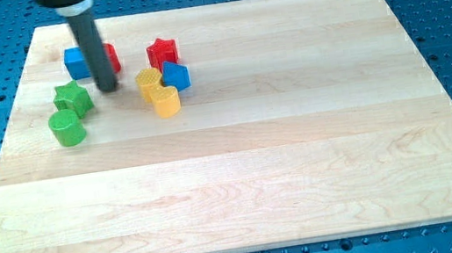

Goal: Touch the bottom side of the blue cube

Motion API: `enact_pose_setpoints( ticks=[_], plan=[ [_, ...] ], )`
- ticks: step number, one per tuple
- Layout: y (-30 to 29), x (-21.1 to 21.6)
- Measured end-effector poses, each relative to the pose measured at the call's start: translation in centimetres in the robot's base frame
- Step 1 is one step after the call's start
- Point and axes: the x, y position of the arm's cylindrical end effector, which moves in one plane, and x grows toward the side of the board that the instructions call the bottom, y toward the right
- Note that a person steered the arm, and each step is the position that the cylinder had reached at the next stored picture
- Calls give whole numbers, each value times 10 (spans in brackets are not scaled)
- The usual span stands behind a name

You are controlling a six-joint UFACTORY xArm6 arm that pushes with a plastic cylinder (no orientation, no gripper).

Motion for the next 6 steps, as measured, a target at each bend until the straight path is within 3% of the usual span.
enact_pose_setpoints(
  ticks=[3,5,6],
  plan=[
    [-26,-9],
    [-82,-64],
    [-58,-78]
  ],
)
